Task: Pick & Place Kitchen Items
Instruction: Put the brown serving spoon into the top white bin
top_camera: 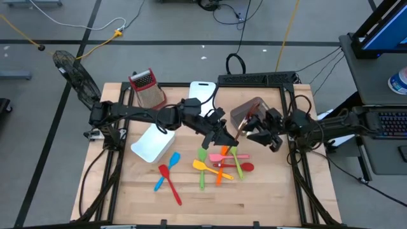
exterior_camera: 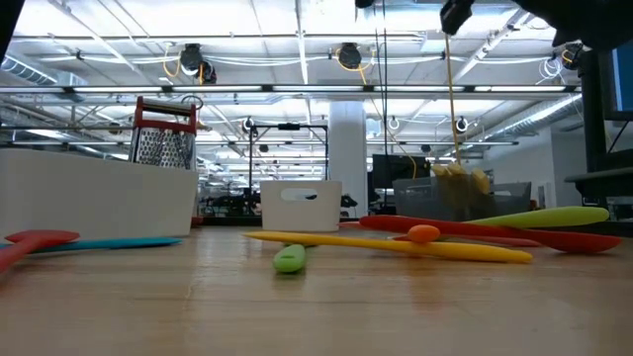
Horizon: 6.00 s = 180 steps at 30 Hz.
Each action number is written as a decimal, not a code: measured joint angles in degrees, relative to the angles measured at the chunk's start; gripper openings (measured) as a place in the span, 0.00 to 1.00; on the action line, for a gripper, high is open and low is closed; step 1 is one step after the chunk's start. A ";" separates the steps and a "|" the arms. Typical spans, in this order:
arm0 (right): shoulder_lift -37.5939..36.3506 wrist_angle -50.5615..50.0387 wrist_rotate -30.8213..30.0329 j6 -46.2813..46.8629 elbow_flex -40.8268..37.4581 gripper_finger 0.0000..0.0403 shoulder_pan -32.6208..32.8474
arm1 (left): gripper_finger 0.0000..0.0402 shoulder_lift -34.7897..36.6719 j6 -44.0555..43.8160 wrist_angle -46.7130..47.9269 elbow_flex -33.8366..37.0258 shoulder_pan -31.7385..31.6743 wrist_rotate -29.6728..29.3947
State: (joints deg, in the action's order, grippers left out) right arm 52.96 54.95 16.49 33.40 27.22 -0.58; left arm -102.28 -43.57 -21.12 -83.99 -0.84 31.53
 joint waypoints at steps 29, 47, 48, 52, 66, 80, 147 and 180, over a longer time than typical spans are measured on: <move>4.93 -7.15 -1.57 -8.56 9.48 0.60 1.42 | 0.07 -0.02 1.98 -0.13 0.00 -1.03 -3.74; 4.90 -9.79 -0.81 -9.52 10.45 0.05 1.46 | 0.07 -0.02 3.14 -0.44 0.02 -1.15 -3.97; 4.89 -9.74 -0.81 -9.48 10.45 0.05 1.46 | 0.07 -0.02 3.31 -0.50 0.02 -1.12 -4.07; 4.89 -10.10 -0.94 -7.29 10.45 0.05 1.44 | 0.09 -0.02 5.69 -0.24 0.02 -1.16 -4.56; 4.82 -14.88 -1.47 -1.05 10.54 0.04 -0.25 | 0.26 -0.14 6.29 0.92 0.13 -3.27 -1.37; 4.80 -21.17 -3.83 1.67 10.54 0.04 -1.31 | 0.25 -0.15 8.43 5.78 0.13 -7.00 1.92; 5.02 -35.26 0.56 9.66 10.36 0.04 -11.15 | 0.69 8.12 21.72 41.68 -0.07 -1.17 -37.05; 46.05 -28.01 34.96 42.52 39.28 0.04 -27.98 | 0.68 39.39 31.45 38.81 27.45 -4.46 -38.48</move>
State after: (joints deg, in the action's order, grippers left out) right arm 99.01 26.94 51.45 75.92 66.50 -28.56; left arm -62.89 -12.11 17.69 -56.53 -5.30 -6.95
